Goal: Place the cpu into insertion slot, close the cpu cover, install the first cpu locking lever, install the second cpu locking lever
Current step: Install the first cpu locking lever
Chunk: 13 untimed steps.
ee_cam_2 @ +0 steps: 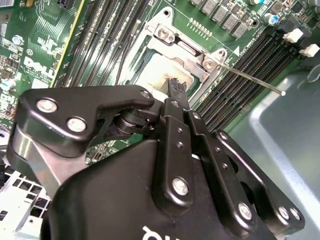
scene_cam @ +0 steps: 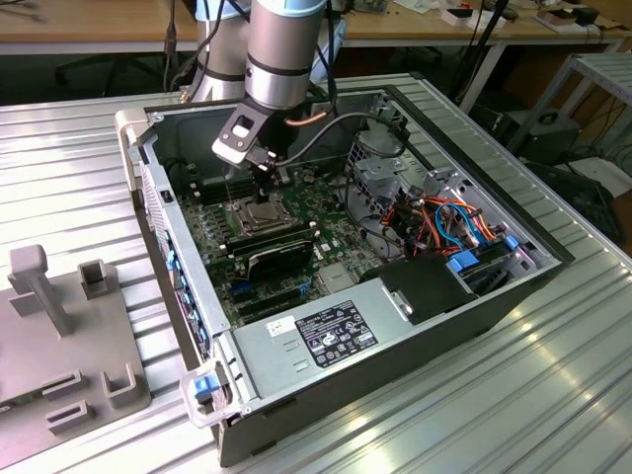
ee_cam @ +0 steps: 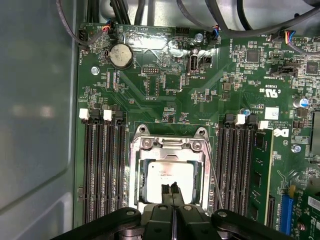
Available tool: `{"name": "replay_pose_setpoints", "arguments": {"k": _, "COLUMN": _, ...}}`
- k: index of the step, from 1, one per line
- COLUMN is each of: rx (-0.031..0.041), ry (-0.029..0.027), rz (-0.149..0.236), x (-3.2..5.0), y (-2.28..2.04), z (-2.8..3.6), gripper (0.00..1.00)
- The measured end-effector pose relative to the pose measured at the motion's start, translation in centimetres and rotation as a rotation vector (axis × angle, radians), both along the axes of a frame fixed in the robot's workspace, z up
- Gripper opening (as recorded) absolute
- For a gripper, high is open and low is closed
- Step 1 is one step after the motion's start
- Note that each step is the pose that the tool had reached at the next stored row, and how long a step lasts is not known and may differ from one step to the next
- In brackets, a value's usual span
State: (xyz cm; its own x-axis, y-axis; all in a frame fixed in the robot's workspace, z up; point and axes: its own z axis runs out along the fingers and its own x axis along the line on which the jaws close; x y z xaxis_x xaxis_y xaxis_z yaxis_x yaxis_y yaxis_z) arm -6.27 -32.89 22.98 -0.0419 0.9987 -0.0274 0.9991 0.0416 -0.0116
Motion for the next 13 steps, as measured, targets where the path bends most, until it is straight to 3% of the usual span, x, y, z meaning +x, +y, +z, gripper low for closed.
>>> {"name": "replay_pose_setpoints", "arguments": {"k": 5, "rx": 0.0000, "ry": 0.0000, "rz": 0.000, "x": 0.00, "y": 0.00, "z": 1.22, "gripper": 0.11}}
{"name": "replay_pose_setpoints", "arguments": {"k": 9, "rx": 0.0000, "ry": 0.0001, "rz": 0.000, "x": 0.00, "y": 0.00, "z": 1.71, "gripper": 0.11}}
{"name": "replay_pose_setpoints", "arguments": {"k": 13, "rx": -0.0001, "ry": 0.0001, "rz": 0.000, "x": 0.00, "y": 0.00, "z": 2.63, "gripper": 0.11}}
